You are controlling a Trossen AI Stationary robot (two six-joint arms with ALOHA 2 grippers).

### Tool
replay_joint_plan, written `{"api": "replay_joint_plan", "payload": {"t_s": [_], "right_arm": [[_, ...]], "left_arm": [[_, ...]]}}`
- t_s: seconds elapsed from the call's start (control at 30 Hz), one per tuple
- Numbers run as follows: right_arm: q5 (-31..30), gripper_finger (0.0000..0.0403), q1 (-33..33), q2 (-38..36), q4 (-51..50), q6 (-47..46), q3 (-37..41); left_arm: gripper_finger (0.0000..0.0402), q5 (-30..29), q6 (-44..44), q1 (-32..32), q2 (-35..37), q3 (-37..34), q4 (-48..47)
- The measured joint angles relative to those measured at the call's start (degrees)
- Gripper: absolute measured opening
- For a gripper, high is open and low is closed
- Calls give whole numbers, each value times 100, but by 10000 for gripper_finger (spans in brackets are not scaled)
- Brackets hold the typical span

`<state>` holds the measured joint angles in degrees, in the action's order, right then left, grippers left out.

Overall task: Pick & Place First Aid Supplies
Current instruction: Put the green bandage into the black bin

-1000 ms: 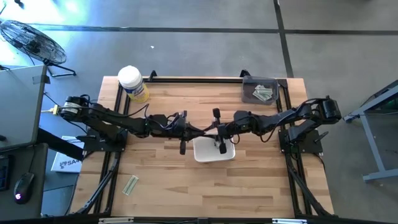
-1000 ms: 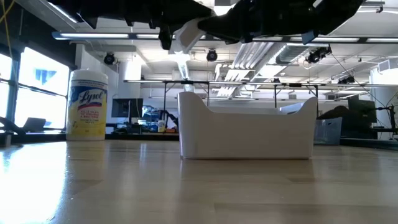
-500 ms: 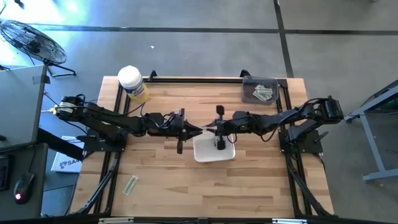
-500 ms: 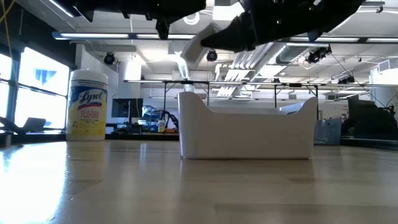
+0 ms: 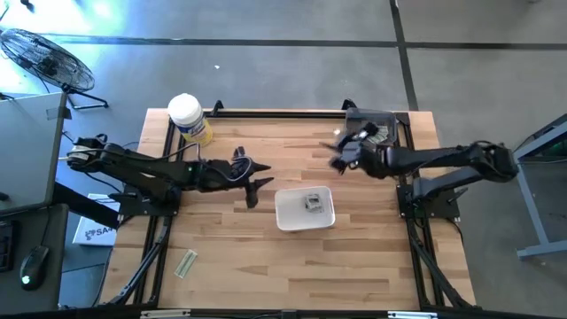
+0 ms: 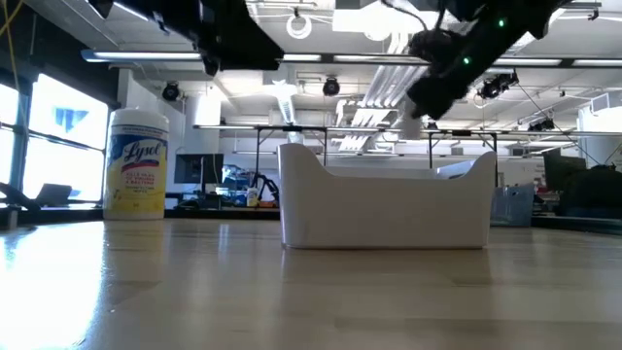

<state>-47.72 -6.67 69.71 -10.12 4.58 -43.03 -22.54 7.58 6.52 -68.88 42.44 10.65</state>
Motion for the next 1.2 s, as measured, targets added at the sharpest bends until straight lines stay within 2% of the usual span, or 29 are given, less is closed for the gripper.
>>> {"api": "replay_joint_plan", "payload": {"t_s": [0.1, 0.17, 0.37, 0.6, 0.77, 1.2], "right_arm": [[-531, 2, -581, -228, -916, -679, 2], [-586, 2, -1060, -284, -1379, -1134, 2], [-133, 1, -2480, 29, -2064, -1557, 2], [196, 1, -3764, 826, -1939, -1596, 2], [381, 2, -4134, 1356, -1642, -1488, 2], [126, 7, -4241, 1967, -1508, -1501, -25]], "left_arm": [[165, -172, 15, -4, -45, -2, -221], [165, -178, 20, -4, -117, -2, -277], [166, -65, 187, -11, -315, -4, -352], [166, -26, 174, -11, -334, -4, -328], [166, 117, 172, -11, -334, -4, -332], [166, 126, 174, -4, -334, -4, -330]]}}
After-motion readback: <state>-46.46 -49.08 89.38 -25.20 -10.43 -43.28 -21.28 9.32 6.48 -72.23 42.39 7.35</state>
